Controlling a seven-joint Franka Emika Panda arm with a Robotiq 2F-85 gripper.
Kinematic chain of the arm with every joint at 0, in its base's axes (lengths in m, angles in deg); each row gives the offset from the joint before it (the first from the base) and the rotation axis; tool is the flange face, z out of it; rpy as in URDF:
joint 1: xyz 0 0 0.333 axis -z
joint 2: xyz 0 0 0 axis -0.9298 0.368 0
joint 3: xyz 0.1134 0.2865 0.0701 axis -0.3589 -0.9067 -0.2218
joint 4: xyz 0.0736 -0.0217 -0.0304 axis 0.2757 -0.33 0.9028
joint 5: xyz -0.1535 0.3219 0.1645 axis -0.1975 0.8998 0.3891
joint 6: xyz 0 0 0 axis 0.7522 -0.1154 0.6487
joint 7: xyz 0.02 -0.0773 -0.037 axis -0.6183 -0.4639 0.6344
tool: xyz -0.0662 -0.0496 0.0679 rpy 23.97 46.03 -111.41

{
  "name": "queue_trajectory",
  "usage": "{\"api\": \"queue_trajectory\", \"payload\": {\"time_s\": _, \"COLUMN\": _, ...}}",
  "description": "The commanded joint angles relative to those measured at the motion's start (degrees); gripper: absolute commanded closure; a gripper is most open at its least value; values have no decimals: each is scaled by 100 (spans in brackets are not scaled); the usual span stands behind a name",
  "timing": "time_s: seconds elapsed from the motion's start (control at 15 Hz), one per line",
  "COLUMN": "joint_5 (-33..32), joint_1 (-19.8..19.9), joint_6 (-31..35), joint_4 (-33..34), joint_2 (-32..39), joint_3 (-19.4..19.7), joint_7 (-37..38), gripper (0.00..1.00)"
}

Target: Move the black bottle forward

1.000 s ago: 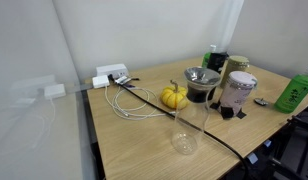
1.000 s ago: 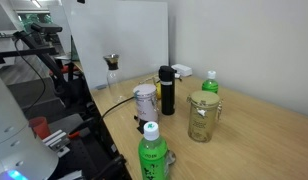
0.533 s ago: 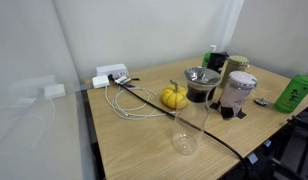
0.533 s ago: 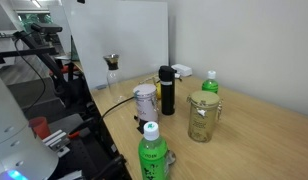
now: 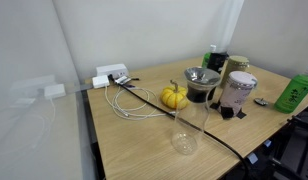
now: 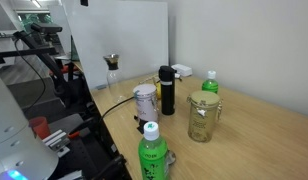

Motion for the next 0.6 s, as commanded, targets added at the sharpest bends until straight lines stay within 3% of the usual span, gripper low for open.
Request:
{"api": "queue_trajectory", "payload": {"time_s": 0.0, "joint_5": 85, "joint_1": -14, "joint_6": 572, "joint_4": -139, "joint_2": 202, "joint_3": -8, "joint_7": 262, "gripper": 0}}
{"api": "queue_trajectory", "payload": {"time_s": 0.53, "joint_5": 78, "joint_1": 211, "joint_6": 1693, "joint_4": -93, "joint_2": 1451, "joint_3": 172, "joint_7": 1027, "gripper": 0}}
